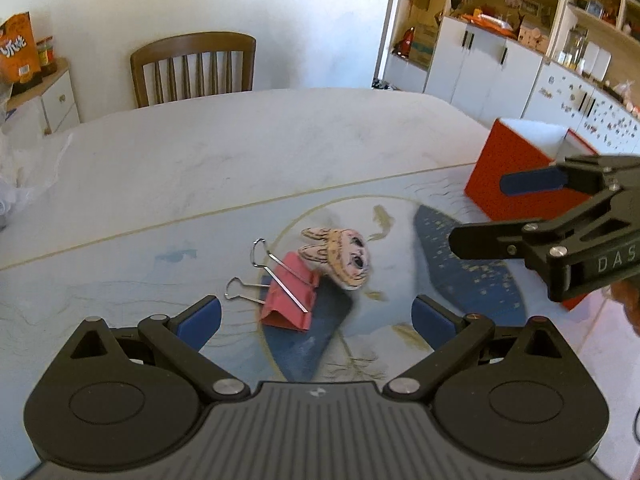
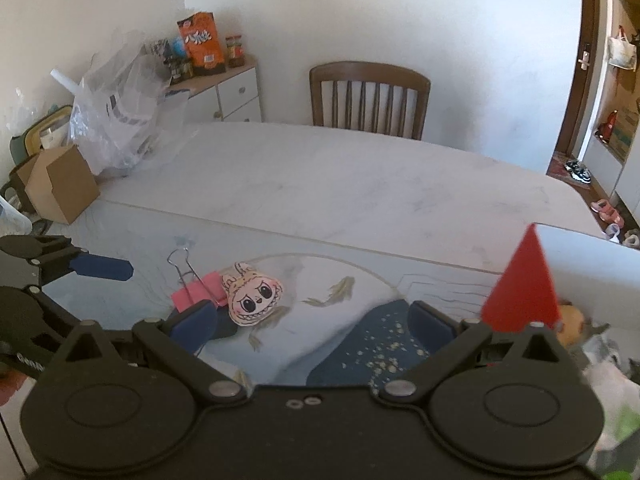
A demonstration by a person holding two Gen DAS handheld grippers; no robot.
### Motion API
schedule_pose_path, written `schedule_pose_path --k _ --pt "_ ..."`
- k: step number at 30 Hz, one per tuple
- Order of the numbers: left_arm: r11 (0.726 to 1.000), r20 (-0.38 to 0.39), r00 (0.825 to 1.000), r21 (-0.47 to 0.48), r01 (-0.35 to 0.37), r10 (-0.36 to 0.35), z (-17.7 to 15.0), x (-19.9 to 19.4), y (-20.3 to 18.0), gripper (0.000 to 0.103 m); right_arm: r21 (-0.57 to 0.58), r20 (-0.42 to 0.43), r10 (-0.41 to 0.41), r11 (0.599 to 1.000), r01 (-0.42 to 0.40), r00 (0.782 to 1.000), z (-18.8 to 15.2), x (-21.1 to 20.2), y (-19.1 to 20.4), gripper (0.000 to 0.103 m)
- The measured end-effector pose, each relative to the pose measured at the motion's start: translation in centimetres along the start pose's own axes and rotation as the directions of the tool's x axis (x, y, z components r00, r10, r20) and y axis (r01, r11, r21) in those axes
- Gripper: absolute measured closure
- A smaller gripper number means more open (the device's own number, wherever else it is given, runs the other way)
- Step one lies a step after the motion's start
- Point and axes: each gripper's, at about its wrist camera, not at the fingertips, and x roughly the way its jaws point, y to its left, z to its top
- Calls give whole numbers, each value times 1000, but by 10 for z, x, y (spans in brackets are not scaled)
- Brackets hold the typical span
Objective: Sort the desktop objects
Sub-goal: 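Withdraw both tools from the shoebox back over the glass plate, then grasp the pink binder clip with left tool while right tool grasps the plush bunny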
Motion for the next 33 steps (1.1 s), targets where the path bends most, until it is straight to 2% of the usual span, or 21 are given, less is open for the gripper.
schedule_pose_path --k 8,16,21,24,26,28,33 --pt "999 0 999 -1 -42 42 -4 23 11 2 -26 -46 42 999 -43 998 8 33 8 4" --pt "997 19 998 48 -66 65 -11 35 13 4 -55 -102 82 995 -88 991 13 64 20 12" --pt "997 17 999 53 -49 48 -13 41 16 12 -69 -129 91 993 -101 987 13 77 25 19" --pt "998 22 999 49 -40 39 -13 43 18 22 -70 -143 92 992 -103 985 13 83 25 24" --pt "998 30 998 49 -49 48 -14 44 18 25 -67 -151 93 992 -104 984 12 86 24 28" --pt "997 43 997 47 -67 65 -14 44 19 27 -62 -155 94 993 -105 983 11 88 23 37" --pt "994 64 996 77 -75 70 -13 45 16 42 -65 -151 92 993 -103 984 11 91 21 50"
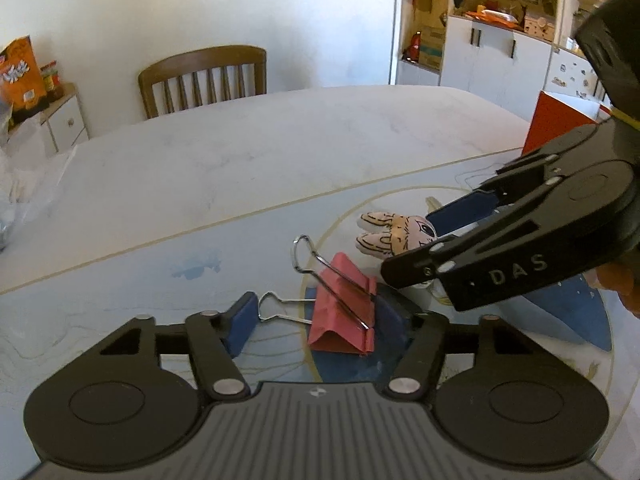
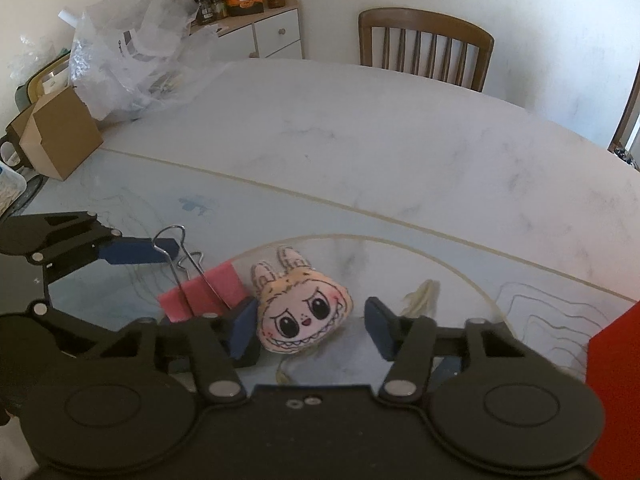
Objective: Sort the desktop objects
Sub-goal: 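Grasp the pink binder clip with left tool while right tool grasps the plush bunny, then carry the pink binder clip and plush bunny over the red shoebox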
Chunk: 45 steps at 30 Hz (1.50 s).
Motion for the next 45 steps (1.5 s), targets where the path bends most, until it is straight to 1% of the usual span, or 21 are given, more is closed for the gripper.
schedule_pose_path --k 1,2,7,10,13,16,23,32,36,40,45 --pt "1000 3 1000 10 0 0 0 0 -1 46 0 0 -4 1000 4 1000 0 0 0 52" --pt "1000 4 1000 18 0 0 0 -1 -3 48 3 1 -6 1000 6 1000 0 1 -2 53" --pt "999 10 1000 34 1 -1 0 0 -7 52 35 6 -14 999 14 1000 1 1 -9 53" --pt "999 9 1000 43 15 -16 1 1 -8 63 52 8 -16 999 15 1000 0 1 -13 53" --pt "999 8 1000 41 19 -19 2 1 -9 65 59 11 -20 998 19 1000 -2 0 -14 53" --pt "999 4 999 31 34 -34 3 2 -7 70 65 13 -29 997 28 1000 -2 0 -13 54" --pt "999 -10 999 8 36 -36 4 1 -7 70 94 24 -55 994 52 998 -6 -10 -14 54" --pt "997 -32 998 -54 49 -51 8 -12 -7 71 131 29 -76 989 71 997 -20 -35 -13 55" --pt "997 -22 998 -50 56 -58 10 -24 -13 73 149 38 -86 986 79 996 -27 -49 -14 55" --pt "998 -25 998 -24 65 -66 10 -28 -21 73 158 45 -98 983 90 994 -37 -65 -13 55" --pt "997 -21 997 -33 74 -75 12 -34 -27 74 180 48 -118 978 108 992 -50 -84 -12 55"
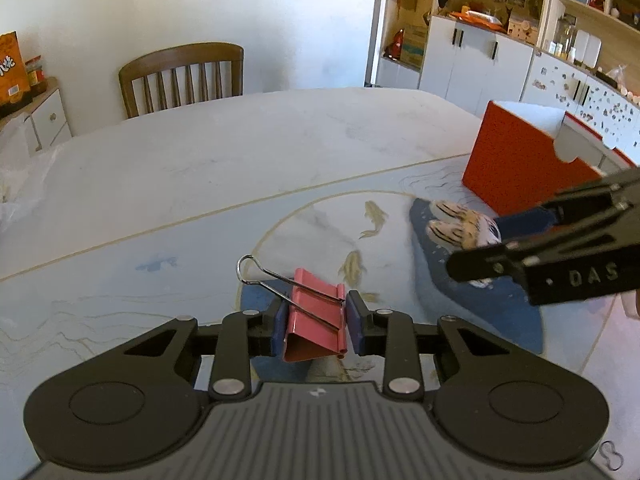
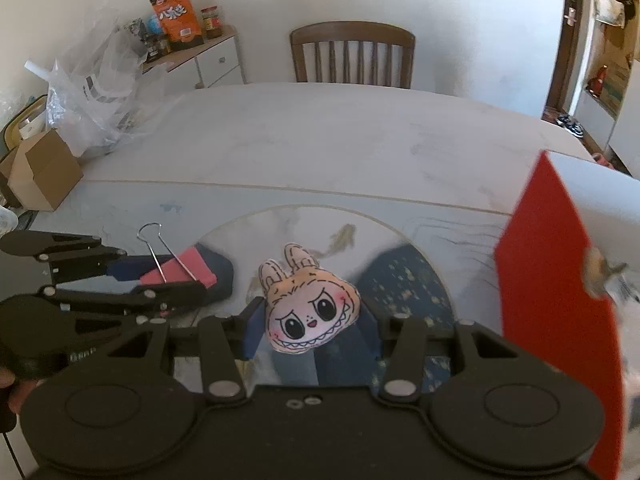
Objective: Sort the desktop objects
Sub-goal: 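Carry the pink binder clip and plush bunny over the red shoebox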
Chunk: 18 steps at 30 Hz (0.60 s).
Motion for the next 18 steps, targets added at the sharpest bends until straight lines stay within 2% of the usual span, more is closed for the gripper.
schedule_pose_path --k 9,18 --pt "999 51 997 5 51 -52 12 -32 -19 74 39 17 -27 999 27 999 -15 -38 -6 55" --pt "992 106 987 35 120 -123 29 -54 -53 74 79 82 -73 995 66 994 -19 -82 -22 55"
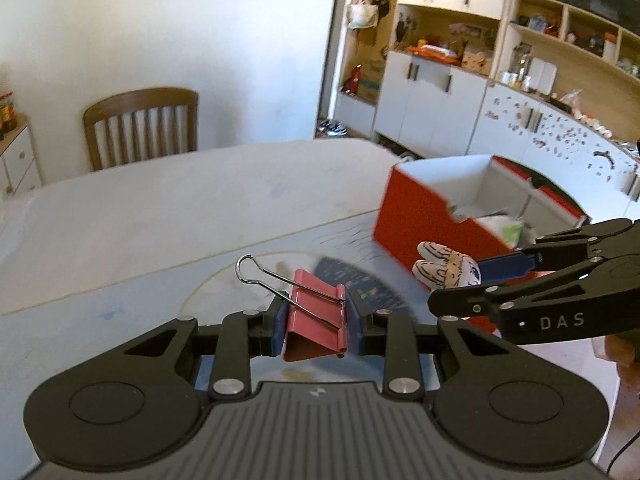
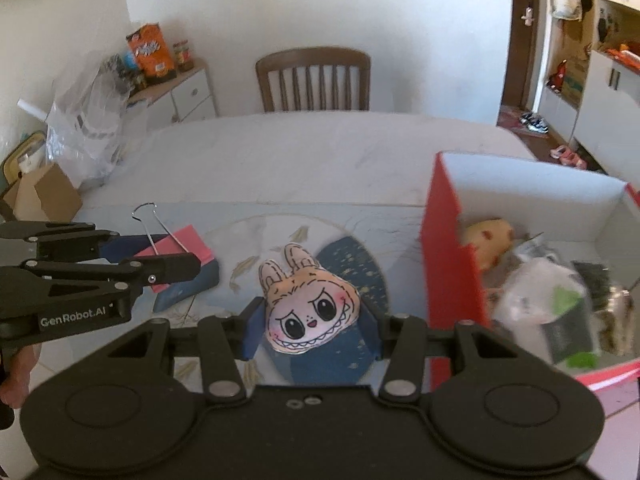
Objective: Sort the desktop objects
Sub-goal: 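Carry the pink binder clip and plush bunny over the red shoebox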
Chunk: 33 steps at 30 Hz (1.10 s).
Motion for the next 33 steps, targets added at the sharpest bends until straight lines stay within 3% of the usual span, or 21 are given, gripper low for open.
schedule_pose_path --k 19,33 --pt "991 82 993 105 78 -87 45 13 -104 74 64 110 -87 995 81 990 -9 -62 -86 55" --pt "975 60 989 182 124 -137 73 57 -185 74 108 124 -155 984 142 980 -19 -77 -178 55"
